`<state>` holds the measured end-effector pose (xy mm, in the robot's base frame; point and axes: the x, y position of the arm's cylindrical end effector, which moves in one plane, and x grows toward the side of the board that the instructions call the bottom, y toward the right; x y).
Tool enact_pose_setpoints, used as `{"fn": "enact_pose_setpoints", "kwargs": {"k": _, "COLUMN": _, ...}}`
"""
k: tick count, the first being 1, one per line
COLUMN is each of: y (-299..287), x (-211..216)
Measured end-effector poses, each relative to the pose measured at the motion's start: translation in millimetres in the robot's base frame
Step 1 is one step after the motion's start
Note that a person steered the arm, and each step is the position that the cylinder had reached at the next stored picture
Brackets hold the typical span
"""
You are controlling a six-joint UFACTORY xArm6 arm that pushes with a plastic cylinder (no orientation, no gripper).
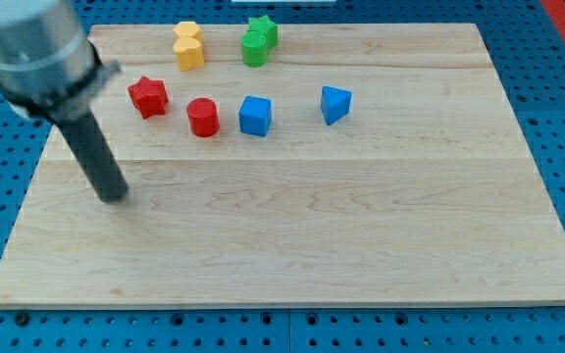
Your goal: Push the blue triangle towards blue cube
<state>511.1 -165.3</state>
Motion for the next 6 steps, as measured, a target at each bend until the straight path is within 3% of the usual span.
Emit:
{"fn": "enact_pose_setpoints", "kwargs": {"k": 1, "y": 47, "x": 0}}
{"fn": "enact_pose_setpoints", "kwargs": {"k": 3, "y": 50, "x": -2}}
{"fn": "enact_pose_setpoints", "kwargs": {"k": 5, "y": -21, "x": -99}}
{"fn": "enact_pose_setpoints", "kwargs": {"k": 6, "y": -34, "x": -100}}
